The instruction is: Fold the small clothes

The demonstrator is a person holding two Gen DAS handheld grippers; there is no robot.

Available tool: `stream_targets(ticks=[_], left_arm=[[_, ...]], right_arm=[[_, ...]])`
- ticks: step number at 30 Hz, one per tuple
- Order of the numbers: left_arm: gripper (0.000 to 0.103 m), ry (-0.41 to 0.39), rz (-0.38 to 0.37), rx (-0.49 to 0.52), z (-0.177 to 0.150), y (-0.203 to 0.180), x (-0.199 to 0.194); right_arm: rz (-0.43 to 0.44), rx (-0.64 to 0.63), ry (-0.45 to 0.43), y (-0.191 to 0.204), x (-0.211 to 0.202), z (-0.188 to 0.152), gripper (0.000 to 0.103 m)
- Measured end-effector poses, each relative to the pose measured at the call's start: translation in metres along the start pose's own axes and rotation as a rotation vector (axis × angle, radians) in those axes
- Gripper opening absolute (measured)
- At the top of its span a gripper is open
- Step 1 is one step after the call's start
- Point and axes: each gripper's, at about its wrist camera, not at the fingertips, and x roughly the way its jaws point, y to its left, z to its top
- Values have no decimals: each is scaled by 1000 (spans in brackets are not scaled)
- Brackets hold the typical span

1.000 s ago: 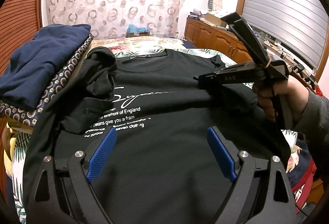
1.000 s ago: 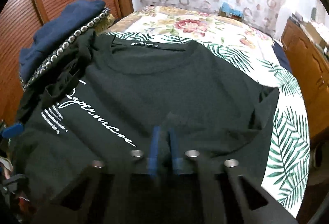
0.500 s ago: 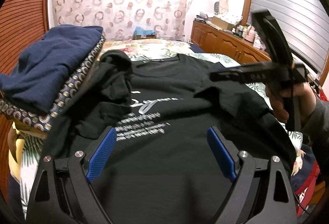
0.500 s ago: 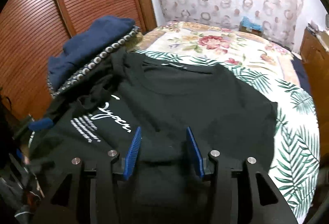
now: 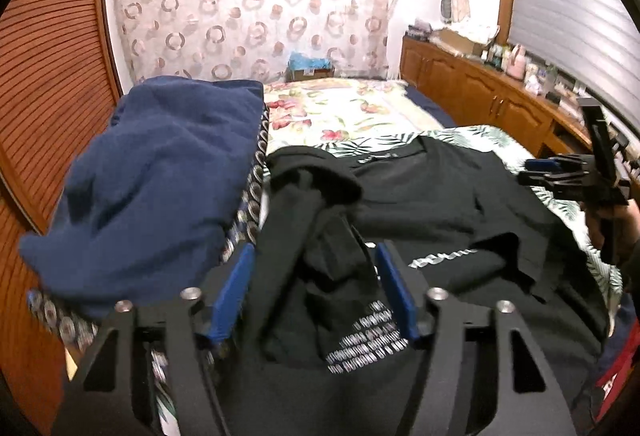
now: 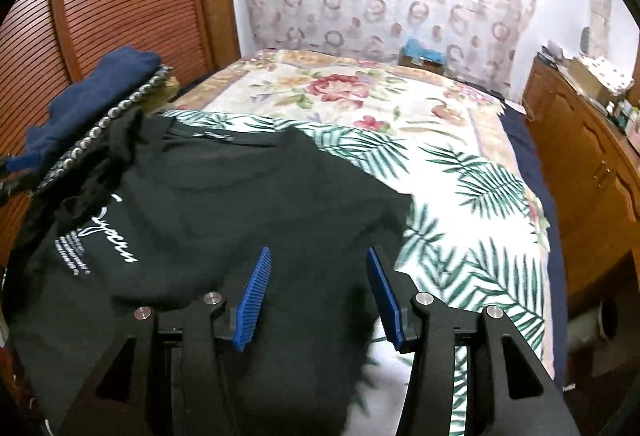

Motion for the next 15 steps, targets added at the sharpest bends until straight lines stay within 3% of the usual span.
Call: stream_targets(ticks=[8, 15], left_arm=[[37, 128, 40, 96, 31, -13, 53], [37, 234, 122, 143, 39, -13, 91]], right_arm=[[13, 22, 40, -6, 15, 0, 52], [45, 25, 70, -12, 27, 9, 59]])
